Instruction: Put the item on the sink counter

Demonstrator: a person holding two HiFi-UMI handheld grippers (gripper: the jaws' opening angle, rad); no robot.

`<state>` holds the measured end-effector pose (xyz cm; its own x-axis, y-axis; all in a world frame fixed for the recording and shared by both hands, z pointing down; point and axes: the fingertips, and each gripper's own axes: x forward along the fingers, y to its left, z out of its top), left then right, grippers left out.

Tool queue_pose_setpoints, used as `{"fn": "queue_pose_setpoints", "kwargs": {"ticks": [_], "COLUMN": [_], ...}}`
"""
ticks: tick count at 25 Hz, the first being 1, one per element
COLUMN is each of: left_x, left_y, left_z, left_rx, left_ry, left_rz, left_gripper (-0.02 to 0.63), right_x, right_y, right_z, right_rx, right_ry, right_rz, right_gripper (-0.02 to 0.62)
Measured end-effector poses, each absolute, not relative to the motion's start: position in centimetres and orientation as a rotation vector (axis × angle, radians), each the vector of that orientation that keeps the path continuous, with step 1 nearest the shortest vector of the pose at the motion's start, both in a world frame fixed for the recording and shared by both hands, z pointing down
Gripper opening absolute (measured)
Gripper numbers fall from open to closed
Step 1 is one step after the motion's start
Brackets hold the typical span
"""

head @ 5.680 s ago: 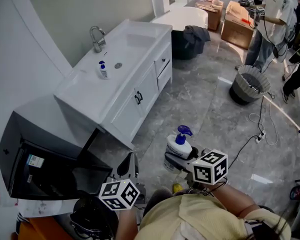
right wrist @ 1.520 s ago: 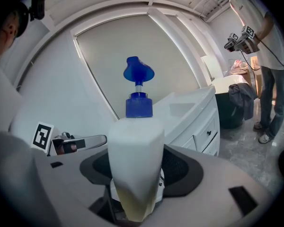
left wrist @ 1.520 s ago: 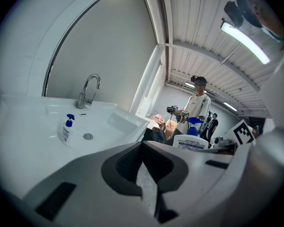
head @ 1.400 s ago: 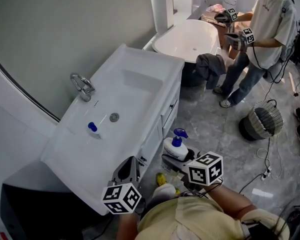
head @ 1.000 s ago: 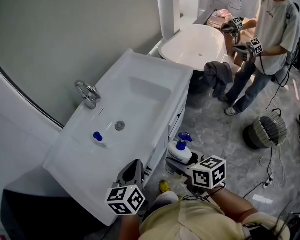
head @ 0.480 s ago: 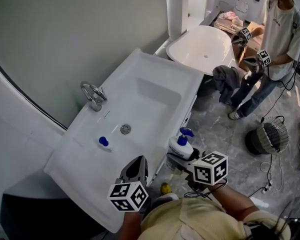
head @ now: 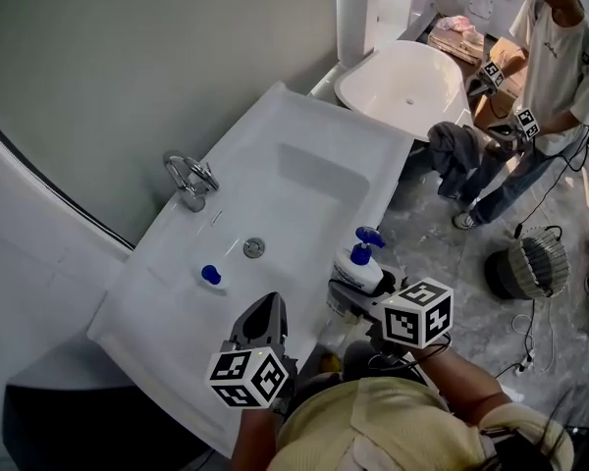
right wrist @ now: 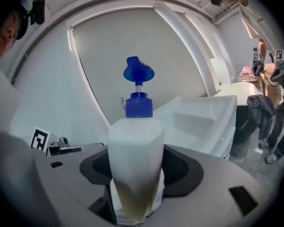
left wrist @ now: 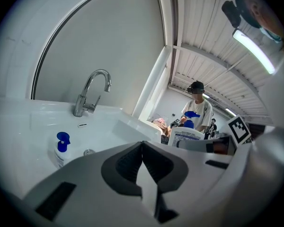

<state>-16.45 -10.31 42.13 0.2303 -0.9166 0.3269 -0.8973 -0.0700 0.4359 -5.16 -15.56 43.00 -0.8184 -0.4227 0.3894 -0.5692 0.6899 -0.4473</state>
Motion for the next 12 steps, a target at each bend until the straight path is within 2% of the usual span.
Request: {"fn": "queue_pose_setpoints", "kwargs": {"ticks": [12], "left_x": [-19.5], "left_y": [-13.1], "left_z": [42.4], "left_rx": [1.875], "left_ry": [-1.728], "left_rz": [-0.104], "left_gripper": [0.037], "right_x": [-9.1], "right_y": [-20.5], "right_z": [43.2], "right_rx": [0.69], "right_ry": [-2.675], "right_rz": [0.793], "right_gripper": [0.279]}}
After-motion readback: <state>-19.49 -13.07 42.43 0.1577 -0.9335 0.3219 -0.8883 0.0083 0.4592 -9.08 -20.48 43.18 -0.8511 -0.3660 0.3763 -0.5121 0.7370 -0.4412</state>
